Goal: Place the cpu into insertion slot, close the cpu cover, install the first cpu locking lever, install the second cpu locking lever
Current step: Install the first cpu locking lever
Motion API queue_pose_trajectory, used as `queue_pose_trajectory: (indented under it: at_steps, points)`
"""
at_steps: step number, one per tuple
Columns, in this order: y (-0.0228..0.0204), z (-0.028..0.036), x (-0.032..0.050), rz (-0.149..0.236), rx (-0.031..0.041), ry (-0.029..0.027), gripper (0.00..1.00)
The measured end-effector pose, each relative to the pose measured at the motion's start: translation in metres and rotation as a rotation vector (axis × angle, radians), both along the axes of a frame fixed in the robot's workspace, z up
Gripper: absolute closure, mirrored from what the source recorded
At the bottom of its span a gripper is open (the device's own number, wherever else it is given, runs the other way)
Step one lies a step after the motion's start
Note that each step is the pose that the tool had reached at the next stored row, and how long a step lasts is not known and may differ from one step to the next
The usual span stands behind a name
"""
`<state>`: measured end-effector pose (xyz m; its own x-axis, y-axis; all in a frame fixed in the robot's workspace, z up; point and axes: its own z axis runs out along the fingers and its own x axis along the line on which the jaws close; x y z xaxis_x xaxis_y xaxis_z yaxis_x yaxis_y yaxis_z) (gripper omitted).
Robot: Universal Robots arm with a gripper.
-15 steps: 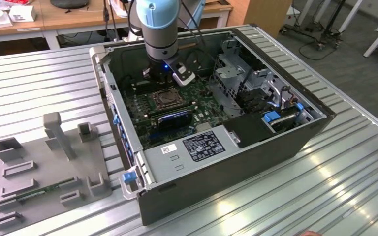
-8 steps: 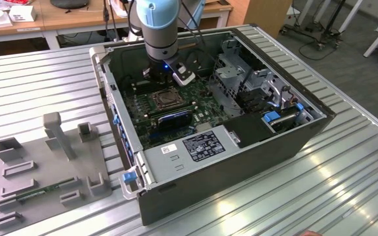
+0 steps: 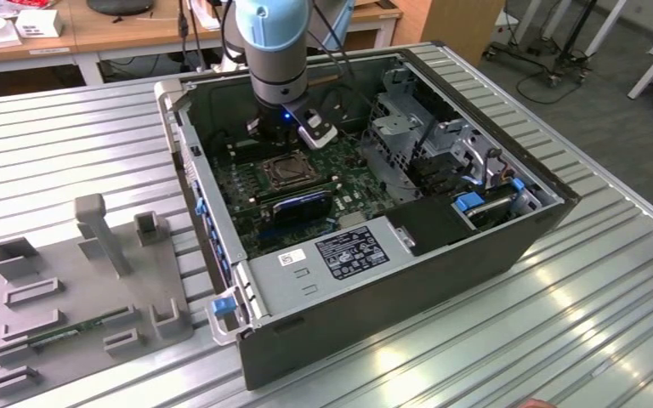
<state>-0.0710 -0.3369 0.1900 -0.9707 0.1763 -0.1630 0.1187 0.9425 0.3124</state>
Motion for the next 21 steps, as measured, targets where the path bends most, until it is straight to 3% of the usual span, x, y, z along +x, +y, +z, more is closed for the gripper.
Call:
queue_pose_trajectory:
  at_steps: [8, 14, 21]
  points:
    - [0.0000, -0.0002, 0.0000, 0.002, -0.0029, -0.0004, 0.89]
    - [0.0000, 0.0054, 0.0000, 0.002, -0.0028, -0.0004, 0.89]
    - [0.0000, 0.0056, 0.0000, 0.002, -0.0063, -0.0004, 0.89]
